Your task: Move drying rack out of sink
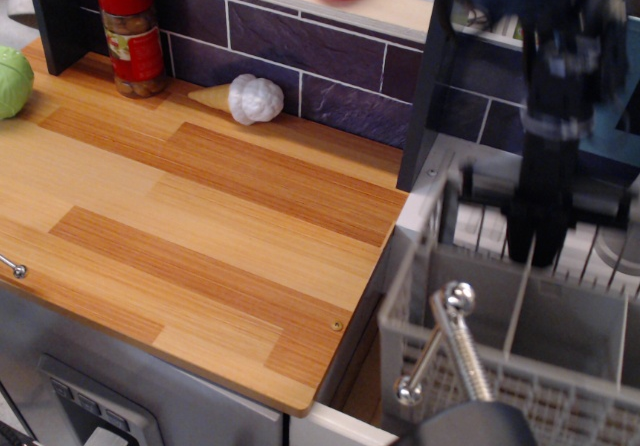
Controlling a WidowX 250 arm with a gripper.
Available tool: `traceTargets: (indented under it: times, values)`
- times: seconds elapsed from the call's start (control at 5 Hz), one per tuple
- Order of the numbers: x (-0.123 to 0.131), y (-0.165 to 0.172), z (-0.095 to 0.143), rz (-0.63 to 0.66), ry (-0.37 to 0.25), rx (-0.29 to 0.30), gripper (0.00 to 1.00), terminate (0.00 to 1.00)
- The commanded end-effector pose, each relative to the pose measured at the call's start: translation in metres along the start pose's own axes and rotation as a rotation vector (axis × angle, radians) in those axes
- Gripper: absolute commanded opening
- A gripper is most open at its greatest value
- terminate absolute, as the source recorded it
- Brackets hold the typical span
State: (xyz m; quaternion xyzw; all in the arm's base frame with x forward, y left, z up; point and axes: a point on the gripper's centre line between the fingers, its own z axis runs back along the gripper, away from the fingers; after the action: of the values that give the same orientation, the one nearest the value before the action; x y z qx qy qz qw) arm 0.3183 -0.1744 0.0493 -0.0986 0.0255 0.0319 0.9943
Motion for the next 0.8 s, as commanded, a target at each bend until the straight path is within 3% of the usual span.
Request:
traceTargets:
  times: [0.0, 0.2, 0.4, 0.6]
  values:
    - [0.007, 0.006, 0.086, -0.091, -0.079, -0.054, 0.00, 0.00]
    - [0.004, 0.031, 0.101, -0.089, -0.094, 0.005, 0.00, 0.00]
    - [0.005, 0.061, 0.133, -0.119, -0.138, 0.001, 0.00, 0.00]
    - [0.008, 0.095, 0.138, -0.118, -0.145, 0.076, 0.00, 0.00]
